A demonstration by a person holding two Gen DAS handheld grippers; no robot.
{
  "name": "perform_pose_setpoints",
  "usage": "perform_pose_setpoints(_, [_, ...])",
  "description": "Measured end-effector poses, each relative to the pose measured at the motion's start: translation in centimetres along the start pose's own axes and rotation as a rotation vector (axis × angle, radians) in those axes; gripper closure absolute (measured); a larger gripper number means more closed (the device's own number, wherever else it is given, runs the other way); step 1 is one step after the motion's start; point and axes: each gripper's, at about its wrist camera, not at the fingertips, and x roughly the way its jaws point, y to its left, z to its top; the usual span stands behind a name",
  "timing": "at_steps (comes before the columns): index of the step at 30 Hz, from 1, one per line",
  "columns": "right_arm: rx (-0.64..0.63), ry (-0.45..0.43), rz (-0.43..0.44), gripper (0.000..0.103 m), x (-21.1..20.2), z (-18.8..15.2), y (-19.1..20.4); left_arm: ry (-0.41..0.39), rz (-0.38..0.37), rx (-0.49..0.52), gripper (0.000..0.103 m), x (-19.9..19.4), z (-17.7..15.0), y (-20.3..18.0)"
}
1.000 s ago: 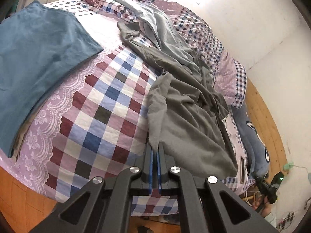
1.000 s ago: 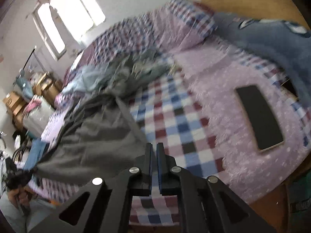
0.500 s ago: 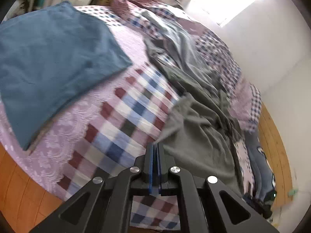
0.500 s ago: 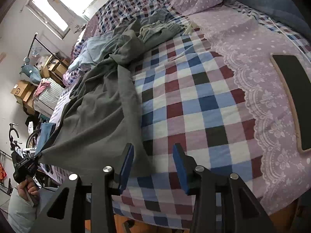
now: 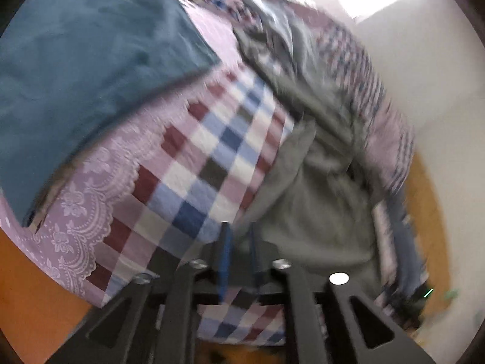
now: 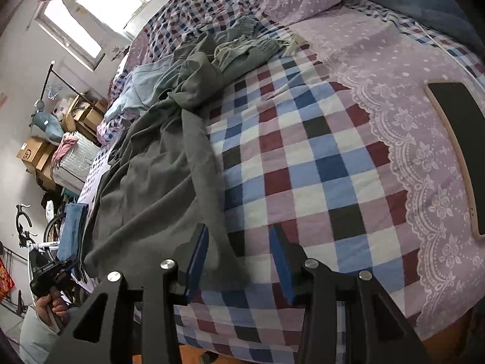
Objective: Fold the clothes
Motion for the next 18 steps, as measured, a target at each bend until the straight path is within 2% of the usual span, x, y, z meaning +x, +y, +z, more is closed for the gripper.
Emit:
perform_pose_setpoints(1, [-0.006,0.001,-0.004,0.057,0.1,0.0,0.2,0.029,0.027,0.033,0.064,0.7,-0.2,-0.6])
perform_pose_setpoints(3, [-0.008,0.002,-0.007,0.057,0.2,0.0,0.2,0.059,0.074,0.081,0.052,1.4,-0.6,-1.4])
perform_pose_setpoints(6, [-0.009,0.003,-0.009,0.057,0.3,-0.1,0.3,0.062,0.110,0.078,0.052,1.4,-0.8,-1.3])
perform_pose_setpoints(9, [-0.001,0.001,-0.010,0.057,0.4,0.0,0.2,0.053,0.159,0.062,0.046,1.2,-0.8,-0.9])
perform_pose_setpoints(14, [0.012,-0.005,-0.003,0.057,0.4,0.1,0.2,0.110,0.243,0.130,0.046,2.7,-1.2,-1.5])
perform_pose_setpoints(17, [0.001,0.002,-0.001,0.057,0.7,0.2,0.5,0.140,0.256,0.185,0.047,3.8,-1.5,-2.5])
perform_pose_setpoints(18, [-0.004,0.006,-0.001,0.057,0.8,0.2,0.6,0.140,0.257,0.200,0.059,3.9,-1.5,-2.9])
